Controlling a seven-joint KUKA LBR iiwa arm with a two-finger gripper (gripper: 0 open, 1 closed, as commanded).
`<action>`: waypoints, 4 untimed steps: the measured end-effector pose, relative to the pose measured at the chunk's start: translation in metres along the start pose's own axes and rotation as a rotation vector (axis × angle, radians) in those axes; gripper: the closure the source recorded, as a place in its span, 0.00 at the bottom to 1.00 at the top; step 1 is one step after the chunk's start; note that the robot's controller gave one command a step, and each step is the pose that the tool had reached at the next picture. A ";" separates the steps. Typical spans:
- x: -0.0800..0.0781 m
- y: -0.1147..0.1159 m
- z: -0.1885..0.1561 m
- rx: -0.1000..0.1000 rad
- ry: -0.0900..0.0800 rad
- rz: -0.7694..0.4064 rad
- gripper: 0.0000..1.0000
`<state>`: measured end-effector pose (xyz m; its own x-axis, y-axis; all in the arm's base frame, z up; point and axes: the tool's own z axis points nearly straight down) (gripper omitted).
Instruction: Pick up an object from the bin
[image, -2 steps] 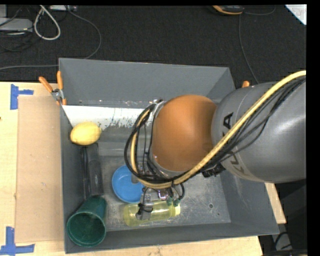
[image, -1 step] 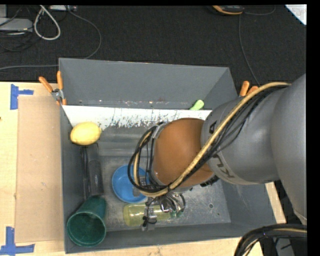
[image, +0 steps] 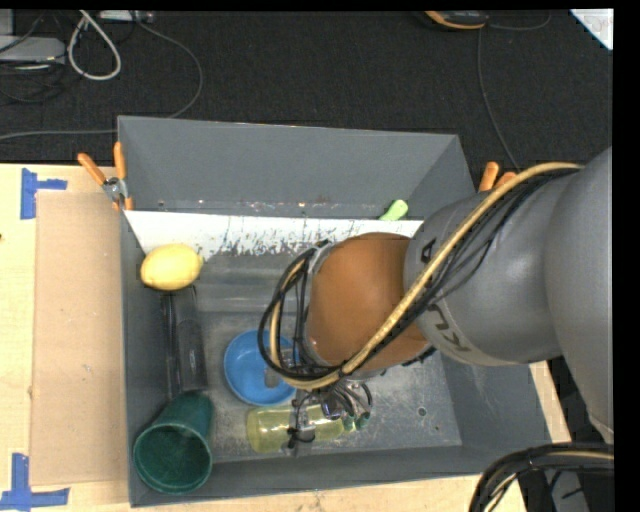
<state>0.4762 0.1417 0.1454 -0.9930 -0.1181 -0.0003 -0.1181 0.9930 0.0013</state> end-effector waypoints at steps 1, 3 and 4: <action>-0.002 -0.004 0.073 -0.001 -0.010 0.004 0.00; 0.005 -0.049 0.048 -0.002 -0.008 0.021 1.00; 0.005 -0.049 0.048 -0.002 -0.008 0.022 1.00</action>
Offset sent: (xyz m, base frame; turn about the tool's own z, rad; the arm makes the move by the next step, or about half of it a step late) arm 0.0005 -0.0490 -0.0480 0.0149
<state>0.4766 0.0926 0.0969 -0.9953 -0.0966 -0.0082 -0.0967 0.9953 0.0035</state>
